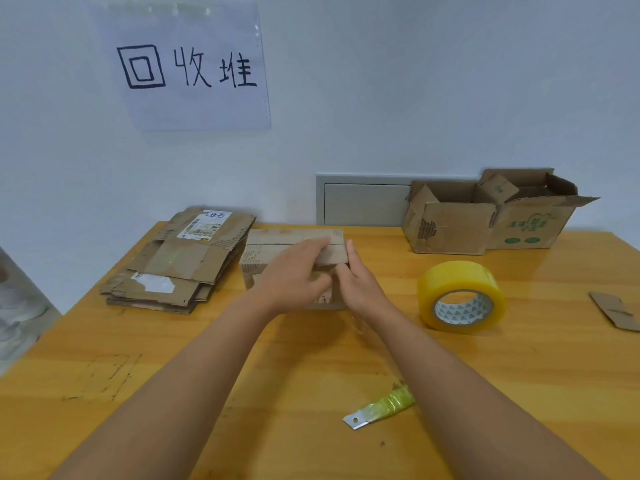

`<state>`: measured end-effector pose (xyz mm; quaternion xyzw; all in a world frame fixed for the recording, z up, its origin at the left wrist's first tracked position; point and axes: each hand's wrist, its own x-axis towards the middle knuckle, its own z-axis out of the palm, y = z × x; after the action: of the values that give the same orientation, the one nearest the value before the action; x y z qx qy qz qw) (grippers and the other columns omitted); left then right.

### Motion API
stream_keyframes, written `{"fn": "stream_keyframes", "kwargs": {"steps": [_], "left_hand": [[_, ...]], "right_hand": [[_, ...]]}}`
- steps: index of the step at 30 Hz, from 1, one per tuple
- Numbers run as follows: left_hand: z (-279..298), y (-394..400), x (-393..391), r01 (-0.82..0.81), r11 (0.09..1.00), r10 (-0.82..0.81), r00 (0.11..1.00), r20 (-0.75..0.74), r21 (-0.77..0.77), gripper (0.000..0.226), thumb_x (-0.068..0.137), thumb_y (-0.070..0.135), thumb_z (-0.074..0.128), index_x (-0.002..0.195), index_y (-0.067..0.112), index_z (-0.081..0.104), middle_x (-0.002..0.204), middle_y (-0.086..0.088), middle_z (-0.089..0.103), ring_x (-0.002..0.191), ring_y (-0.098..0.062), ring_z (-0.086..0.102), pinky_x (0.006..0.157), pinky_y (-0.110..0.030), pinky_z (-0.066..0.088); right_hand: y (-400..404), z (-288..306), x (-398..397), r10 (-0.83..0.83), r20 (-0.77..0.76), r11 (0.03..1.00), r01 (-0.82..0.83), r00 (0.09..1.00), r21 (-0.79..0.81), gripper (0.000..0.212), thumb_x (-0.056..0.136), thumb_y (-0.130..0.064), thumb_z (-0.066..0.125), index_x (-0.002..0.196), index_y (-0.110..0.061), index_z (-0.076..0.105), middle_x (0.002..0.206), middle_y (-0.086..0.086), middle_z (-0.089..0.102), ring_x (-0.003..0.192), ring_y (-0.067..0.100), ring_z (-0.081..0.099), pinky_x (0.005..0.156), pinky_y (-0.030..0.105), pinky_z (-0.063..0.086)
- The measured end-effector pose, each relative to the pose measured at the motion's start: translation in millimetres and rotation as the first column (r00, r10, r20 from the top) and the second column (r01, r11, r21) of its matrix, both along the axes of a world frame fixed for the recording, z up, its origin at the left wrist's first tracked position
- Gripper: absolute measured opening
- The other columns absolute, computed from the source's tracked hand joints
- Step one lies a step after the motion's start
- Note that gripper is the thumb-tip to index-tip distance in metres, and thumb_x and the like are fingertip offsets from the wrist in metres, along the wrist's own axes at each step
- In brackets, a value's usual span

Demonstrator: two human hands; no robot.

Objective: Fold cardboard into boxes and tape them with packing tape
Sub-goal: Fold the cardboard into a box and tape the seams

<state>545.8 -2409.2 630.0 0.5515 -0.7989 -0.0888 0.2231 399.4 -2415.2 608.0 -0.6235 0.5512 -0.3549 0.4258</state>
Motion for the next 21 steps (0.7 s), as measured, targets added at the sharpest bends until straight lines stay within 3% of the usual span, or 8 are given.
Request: {"fn": "stream_keyframes", "kwargs": {"steps": [2, 4, 6, 7, 10, 13, 17, 21], "left_hand": [[3, 0, 11, -0.148, 0.987, 0.135, 0.976, -0.17, -0.063, 0.056, 0.095, 0.027, 0.053, 0.149, 0.018, 0.039, 0.152, 0.002, 0.041, 0.139, -0.018, 0.037, 0.113, -0.037, 0.031], [2, -3, 28, -0.38, 0.922, 0.347, 0.895, -0.281, -0.07, 0.054, 0.097, 0.03, 0.051, 0.148, 0.015, 0.041, 0.155, -0.001, 0.038, 0.143, -0.02, 0.031, 0.115, -0.039, 0.028], [2, -4, 39, -0.482, 0.867, 0.49, 0.777, -0.395, 0.128, 0.056, 0.1, 0.037, 0.049, 0.149, 0.012, 0.038, 0.152, -0.005, 0.04, 0.141, -0.023, 0.034, 0.112, -0.041, 0.032], [0, -3, 42, -0.473, 0.852, 0.522, 0.733, -0.436, 0.225, 0.053, 0.1, 0.038, 0.048, 0.145, 0.011, 0.041, 0.142, -0.004, 0.047, 0.135, -0.023, 0.04, 0.105, -0.039, 0.037], [-14, -6, 49, -0.446, 0.836, 0.549, 0.668, -0.502, 0.32, 0.038, 0.098, 0.038, 0.049, 0.128, 0.016, 0.048, 0.124, 0.003, 0.054, 0.109, -0.016, 0.054, 0.092, -0.037, 0.044], [-20, -2, 55, -0.412, 0.832, 0.555, 0.6, -0.576, 0.372, 0.076, 0.08, 0.064, 0.051, 0.143, 0.023, 0.042, 0.144, 0.002, 0.051, 0.126, -0.021, 0.053, 0.104, -0.048, 0.046], [-23, 7, 55, -0.401, 0.845, 0.53, 0.55, -0.645, 0.353, 0.072, 0.096, 0.049, 0.056, 0.156, 0.023, 0.027, 0.159, 0.003, 0.034, 0.144, -0.021, 0.035, 0.115, -0.05, 0.036], [-23, 21, 54, -0.375, 0.894, 0.423, 0.531, -0.734, 0.245, 0.069, 0.093, 0.046, 0.06, 0.154, 0.031, 0.031, 0.154, 0.009, 0.04, 0.139, -0.013, 0.04, 0.114, -0.044, 0.038]], "right_hand": [[1, 3, 0, 0.004, 0.063, 1.0, -0.005, 0.998, 0.018, 0.063, 0.104, -0.03, 0.034, 0.159, -0.029, 0.005, 0.129, -0.006, 0.045, 0.104, 0.012, 0.047, 0.096, 0.036, 0.047], [3, 7, -1, 0.003, 0.112, 1.0, -0.006, 0.994, 0.02, 0.053, 0.104, -0.031, 0.037, 0.155, -0.028, 0.022, 0.129, -0.017, 0.049, 0.1, 0.003, 0.048, 0.087, 0.025, 0.045], [-1, 9, -1, -0.002, 0.156, 1.0, 0.0, 0.988, 0.014, 0.034, 0.105, -0.029, 0.038, 0.138, -0.036, 0.036, 0.109, -0.025, 0.05, 0.09, -0.003, 0.05, 0.075, 0.018, 0.042], [-2, 9, 1, -0.018, 0.166, 1.0, 0.015, 0.986, 0.02, 0.027, 0.105, -0.03, 0.04, 0.13, -0.039, 0.038, 0.108, -0.023, 0.051, 0.091, -0.002, 0.051, 0.077, 0.022, 0.043], [-7, 6, 6, -0.045, 0.151, 0.999, 0.043, 0.987, 0.013, 0.029, 0.103, -0.032, 0.044, 0.132, -0.033, 0.048, 0.123, -0.016, 0.058, 0.106, 0.004, 0.056, 0.095, 0.033, 0.048], [-10, 5, 8, -0.074, 0.141, 0.997, 0.073, 0.987, 0.01, 0.053, 0.099, -0.037, 0.05, 0.149, -0.023, 0.042, 0.14, -0.01, 0.054, 0.123, 0.013, 0.053, 0.106, 0.042, 0.045], [-12, 7, 8, -0.08, 0.202, 0.997, 0.081, 0.976, 0.005, 0.047, 0.094, -0.029, 0.058, 0.139, -0.021, 0.055, 0.128, -0.005, 0.065, 0.116, 0.015, 0.06, 0.101, 0.043, 0.05], [-8, 10, 5, -0.107, 0.293, 0.988, 0.134, 0.95, -0.072, 0.036, 0.097, -0.018, 0.06, 0.132, -0.017, 0.053, 0.119, -0.004, 0.063, 0.105, 0.008, 0.06, 0.087, 0.027, 0.054]]}}
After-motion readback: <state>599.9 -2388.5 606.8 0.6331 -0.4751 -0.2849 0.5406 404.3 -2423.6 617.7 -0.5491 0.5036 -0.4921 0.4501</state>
